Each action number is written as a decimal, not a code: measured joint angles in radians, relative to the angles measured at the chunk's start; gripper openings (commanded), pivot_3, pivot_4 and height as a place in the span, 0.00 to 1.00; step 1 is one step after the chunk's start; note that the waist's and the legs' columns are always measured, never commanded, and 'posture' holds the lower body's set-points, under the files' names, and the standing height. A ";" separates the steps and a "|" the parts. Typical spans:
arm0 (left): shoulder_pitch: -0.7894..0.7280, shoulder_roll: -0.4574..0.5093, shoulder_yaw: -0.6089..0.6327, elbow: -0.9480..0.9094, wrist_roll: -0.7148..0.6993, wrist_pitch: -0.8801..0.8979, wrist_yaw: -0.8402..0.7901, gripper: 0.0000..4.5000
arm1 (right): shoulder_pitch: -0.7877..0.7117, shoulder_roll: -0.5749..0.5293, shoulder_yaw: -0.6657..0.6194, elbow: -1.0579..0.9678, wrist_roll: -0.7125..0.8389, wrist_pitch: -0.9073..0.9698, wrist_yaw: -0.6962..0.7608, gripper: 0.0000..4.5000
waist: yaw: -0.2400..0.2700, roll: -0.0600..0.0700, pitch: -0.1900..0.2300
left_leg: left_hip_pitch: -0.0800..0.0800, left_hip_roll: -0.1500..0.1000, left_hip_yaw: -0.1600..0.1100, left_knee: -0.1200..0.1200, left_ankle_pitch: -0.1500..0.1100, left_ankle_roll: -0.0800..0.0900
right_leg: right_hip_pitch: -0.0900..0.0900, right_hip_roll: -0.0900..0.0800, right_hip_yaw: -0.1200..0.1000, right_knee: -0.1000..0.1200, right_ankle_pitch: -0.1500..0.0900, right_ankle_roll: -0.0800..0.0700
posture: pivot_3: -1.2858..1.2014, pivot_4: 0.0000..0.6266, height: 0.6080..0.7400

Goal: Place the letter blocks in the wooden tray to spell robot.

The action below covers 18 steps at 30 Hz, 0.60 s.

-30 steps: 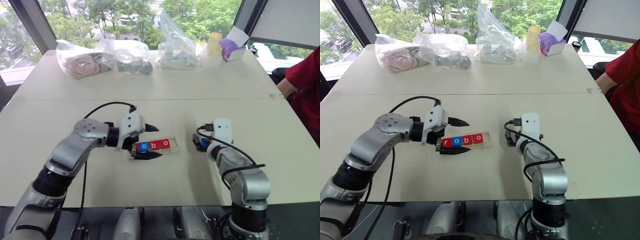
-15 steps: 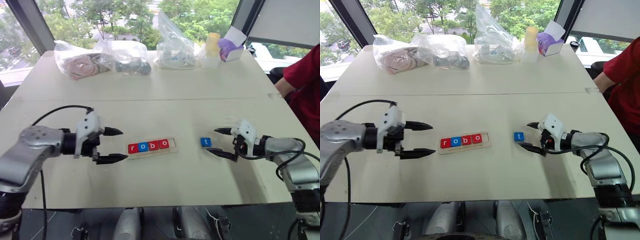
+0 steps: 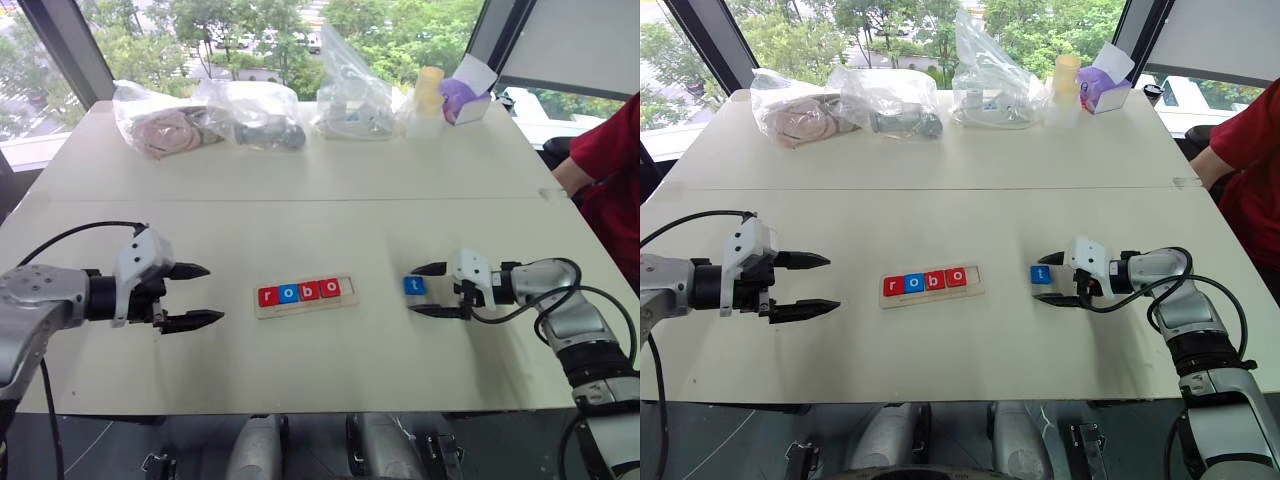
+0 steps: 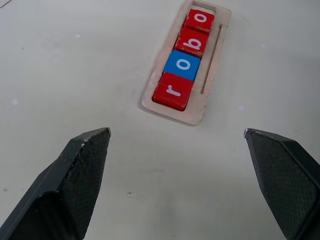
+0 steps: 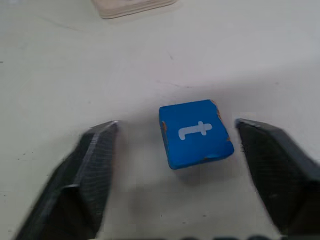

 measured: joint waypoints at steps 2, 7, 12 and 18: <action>0.019 0.000 -0.001 0.006 0.022 -0.018 0.003 1.00 | -0.002 0.011 0.001 0.006 0.000 -0.003 -0.001 0.26 | -0.002 0.000 0.000 | 0.004 0.000 0.001 0.000 0.000 0.000 | 0.003 0.000 0.001 0.000 0.000 0.000 | 0.52 0.24 1.00; 0.021 -0.010 -0.015 0.026 0.062 -0.060 0.012 1.00 | -0.006 0.020 -0.001 0.003 0.002 0.034 -0.007 0.26 | -0.002 0.000 0.000 | 0.009 0.000 0.001 -0.001 0.000 0.000 | 0.007 -0.001 0.002 0.000 0.000 -0.001 | 0.52 0.24 1.00; 0.005 -0.051 -0.101 0.046 0.107 -0.103 0.021 1.00 | -0.013 0.063 0.017 -0.168 0.041 0.197 -0.007 0.26 | -0.001 0.001 0.000 | 0.008 0.001 0.001 -0.002 0.000 0.000 | 0.005 -0.001 0.003 0.000 0.000 -0.001 | 0.52 0.24 1.00; -0.020 -0.057 -0.122 0.053 0.126 -0.111 0.029 1.00 | -0.090 0.104 0.081 -0.237 0.032 0.241 0.007 0.26 | 0.002 0.001 0.000 | 0.004 0.000 0.001 -0.002 0.000 0.000 | 0.002 -0.001 0.003 0.000 0.000 -0.001 | 0.52 0.24 1.00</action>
